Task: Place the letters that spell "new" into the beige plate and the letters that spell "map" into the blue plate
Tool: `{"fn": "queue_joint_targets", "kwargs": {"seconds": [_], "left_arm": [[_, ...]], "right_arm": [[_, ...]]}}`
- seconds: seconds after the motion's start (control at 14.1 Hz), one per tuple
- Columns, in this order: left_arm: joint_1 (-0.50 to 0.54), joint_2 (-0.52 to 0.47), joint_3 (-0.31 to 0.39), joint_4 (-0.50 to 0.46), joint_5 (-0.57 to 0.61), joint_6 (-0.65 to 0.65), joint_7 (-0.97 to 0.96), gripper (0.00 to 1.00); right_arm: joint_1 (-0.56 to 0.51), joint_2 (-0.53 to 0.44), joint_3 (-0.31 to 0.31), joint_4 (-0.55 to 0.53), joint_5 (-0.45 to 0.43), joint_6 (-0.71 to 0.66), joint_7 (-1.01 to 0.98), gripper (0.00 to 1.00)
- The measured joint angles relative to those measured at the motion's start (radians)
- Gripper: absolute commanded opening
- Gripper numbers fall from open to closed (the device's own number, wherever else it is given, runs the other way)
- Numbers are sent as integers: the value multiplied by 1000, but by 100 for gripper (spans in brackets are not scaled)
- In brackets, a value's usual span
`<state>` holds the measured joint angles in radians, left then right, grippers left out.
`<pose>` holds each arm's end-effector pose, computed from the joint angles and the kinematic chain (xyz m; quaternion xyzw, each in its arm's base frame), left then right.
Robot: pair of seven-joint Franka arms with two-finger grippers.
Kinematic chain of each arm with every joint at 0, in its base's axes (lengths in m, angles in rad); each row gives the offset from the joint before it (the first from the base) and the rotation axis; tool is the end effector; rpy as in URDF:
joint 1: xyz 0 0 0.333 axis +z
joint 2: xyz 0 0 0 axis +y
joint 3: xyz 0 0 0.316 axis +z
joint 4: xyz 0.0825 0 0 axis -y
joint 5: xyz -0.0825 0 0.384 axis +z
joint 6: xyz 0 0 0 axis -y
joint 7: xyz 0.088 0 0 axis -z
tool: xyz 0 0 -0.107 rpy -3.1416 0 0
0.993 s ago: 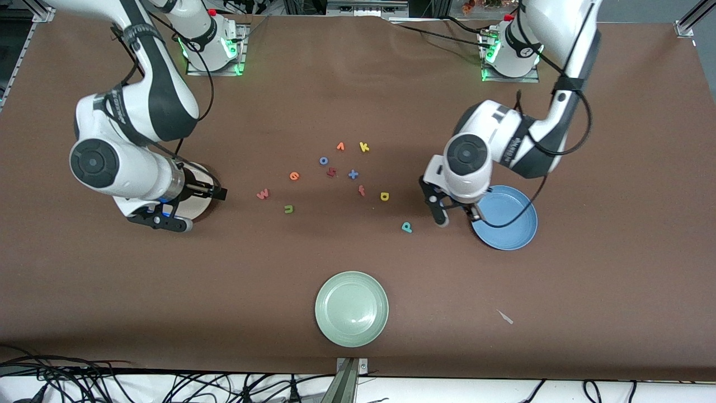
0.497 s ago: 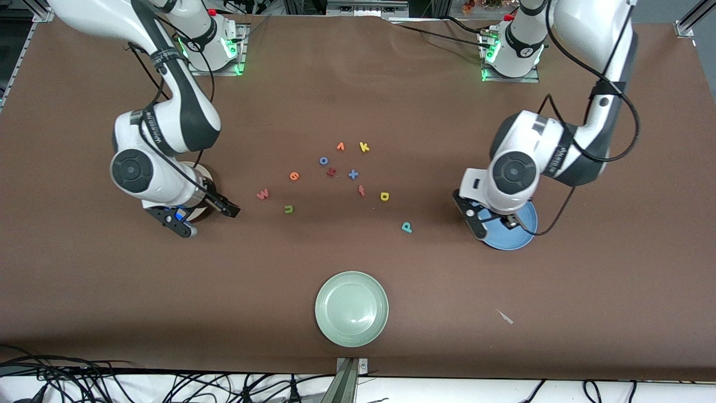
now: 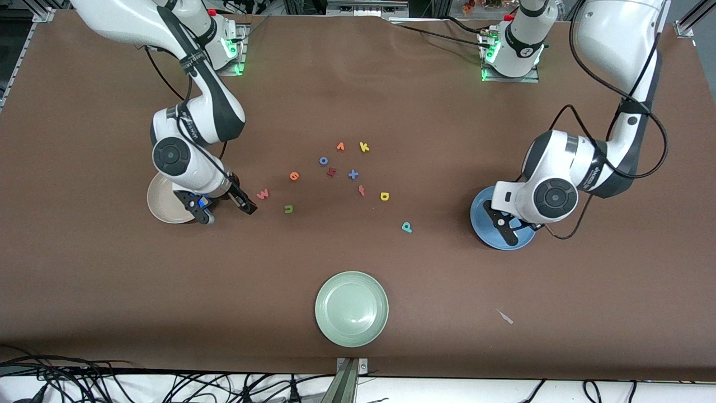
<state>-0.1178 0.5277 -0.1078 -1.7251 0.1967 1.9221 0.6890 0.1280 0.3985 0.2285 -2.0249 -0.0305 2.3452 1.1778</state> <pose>0.6181 -0.1225 0.2587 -0.8629 0.4754 0.1705 0.0190 0.5575 0.2040 0.2496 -0.9174 0.3952 0.0476 0.0010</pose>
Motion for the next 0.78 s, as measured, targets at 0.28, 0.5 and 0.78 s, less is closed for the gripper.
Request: {"fn": "queue_joint_targets", "kwargs": {"seconds": [0.28, 0.5, 0.78], "left_arm": [[49, 52, 0, -5, -158, 9, -1, 80], [51, 57, -6, -3, -178, 22, -3, 100], [40, 57, -21, 40, -179, 30, -87, 100]], "right_arm": [[36, -23, 11, -91, -20, 81, 95, 100], [39, -24, 10, -127, -21, 121, 100, 100], [39, 2, 9, -138, -23, 155, 100, 99]]}}
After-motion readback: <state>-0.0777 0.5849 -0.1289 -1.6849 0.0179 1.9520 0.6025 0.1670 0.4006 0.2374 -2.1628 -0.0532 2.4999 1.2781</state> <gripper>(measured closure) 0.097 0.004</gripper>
